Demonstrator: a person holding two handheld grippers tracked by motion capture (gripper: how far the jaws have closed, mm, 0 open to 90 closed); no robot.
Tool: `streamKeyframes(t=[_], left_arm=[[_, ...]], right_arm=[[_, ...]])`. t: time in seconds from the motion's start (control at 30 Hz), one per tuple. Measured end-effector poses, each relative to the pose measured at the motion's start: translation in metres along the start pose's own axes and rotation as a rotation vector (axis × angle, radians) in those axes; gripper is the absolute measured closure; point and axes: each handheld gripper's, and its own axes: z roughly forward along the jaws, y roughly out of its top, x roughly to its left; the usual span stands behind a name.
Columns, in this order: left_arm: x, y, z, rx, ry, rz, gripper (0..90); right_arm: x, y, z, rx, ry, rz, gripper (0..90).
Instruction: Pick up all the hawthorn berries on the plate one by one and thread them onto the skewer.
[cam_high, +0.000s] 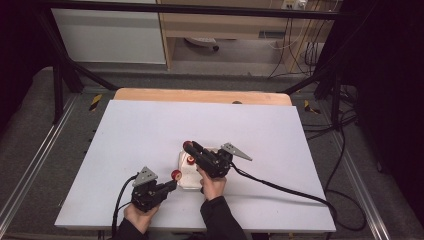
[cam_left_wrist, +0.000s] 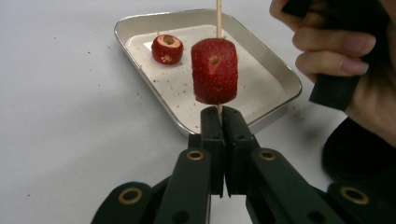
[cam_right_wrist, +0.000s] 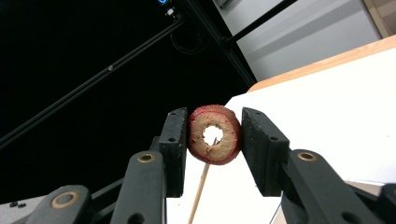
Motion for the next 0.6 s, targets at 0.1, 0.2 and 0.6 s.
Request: streamKeyframes(t=[0.1,0.2,0.6], left_arm=[[-0.0004,0.0013,0.0014,-0.004,0.002,-0.024,88.4],[-0.0022,0.0006,0.0044,-0.003,0.008,-0.024,88.4],[-0.009,-0.0026,0.0053,-0.02,0.01,0.008,88.3]], right_arm=[[0.0003,-0.0043,-0.0003,0.003,-0.001,0.003,62.5],[0.0014,-0.0053,-0.0006,-0.007,0.0,0.011,62.6],[0.0005,0.0008,-0.0007,-0.01,0.02,0.043,62.8]])
